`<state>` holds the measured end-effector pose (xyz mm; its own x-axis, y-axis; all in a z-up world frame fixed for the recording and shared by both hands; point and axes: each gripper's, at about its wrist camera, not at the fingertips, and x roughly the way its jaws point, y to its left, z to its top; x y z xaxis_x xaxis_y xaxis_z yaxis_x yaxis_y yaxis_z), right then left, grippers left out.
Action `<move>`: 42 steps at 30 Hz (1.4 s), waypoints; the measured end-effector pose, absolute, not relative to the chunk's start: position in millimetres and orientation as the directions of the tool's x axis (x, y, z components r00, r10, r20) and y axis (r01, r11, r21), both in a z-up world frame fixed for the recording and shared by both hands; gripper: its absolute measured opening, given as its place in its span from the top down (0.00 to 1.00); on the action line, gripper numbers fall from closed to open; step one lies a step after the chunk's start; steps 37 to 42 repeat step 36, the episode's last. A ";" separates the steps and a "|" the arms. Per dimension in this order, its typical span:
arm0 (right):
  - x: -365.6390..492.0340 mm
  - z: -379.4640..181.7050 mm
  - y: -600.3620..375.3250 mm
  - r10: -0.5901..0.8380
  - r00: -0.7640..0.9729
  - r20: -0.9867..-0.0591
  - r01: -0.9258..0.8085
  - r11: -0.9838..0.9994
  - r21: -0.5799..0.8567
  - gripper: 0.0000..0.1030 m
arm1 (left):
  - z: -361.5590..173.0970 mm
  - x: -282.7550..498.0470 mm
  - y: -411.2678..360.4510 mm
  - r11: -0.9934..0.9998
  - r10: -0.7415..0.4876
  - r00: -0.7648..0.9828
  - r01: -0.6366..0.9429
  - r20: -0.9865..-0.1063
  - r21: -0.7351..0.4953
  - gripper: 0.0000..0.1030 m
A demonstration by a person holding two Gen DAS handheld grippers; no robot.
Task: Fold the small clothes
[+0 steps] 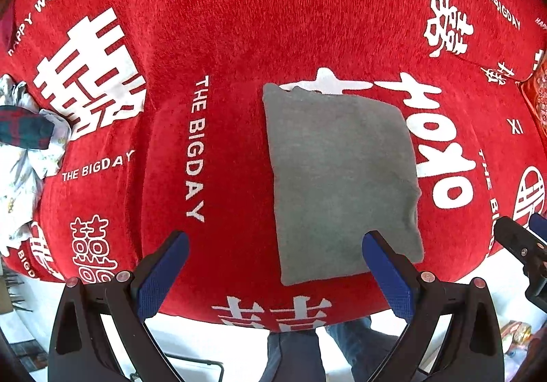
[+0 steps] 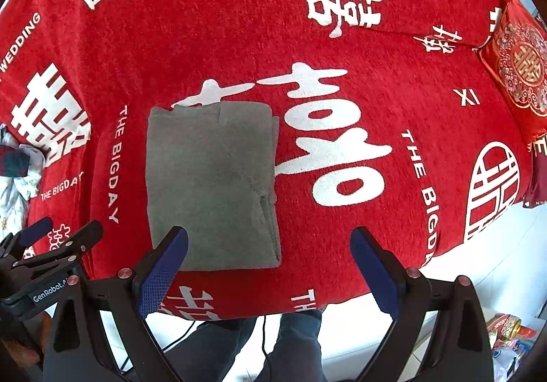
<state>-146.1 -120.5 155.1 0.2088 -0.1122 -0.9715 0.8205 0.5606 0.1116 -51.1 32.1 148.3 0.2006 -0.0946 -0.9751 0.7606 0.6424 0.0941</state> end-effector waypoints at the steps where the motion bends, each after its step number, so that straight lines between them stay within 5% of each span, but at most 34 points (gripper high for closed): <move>1: -144.3 155.0 -120.2 -0.111 0.209 -0.972 0.820 0.562 0.112 0.06 | 148.3 -50.6 32.1 0.644 -0.096 0.198 0.760 -0.975 0.091 0.02; 42: -109.9 141.7 -119.2 -0.091 0.189 -0.978 0.796 0.597 0.098 0.06 | 143.7 -20.8 36.5 0.672 -0.117 0.198 0.737 -0.973 0.069 0.02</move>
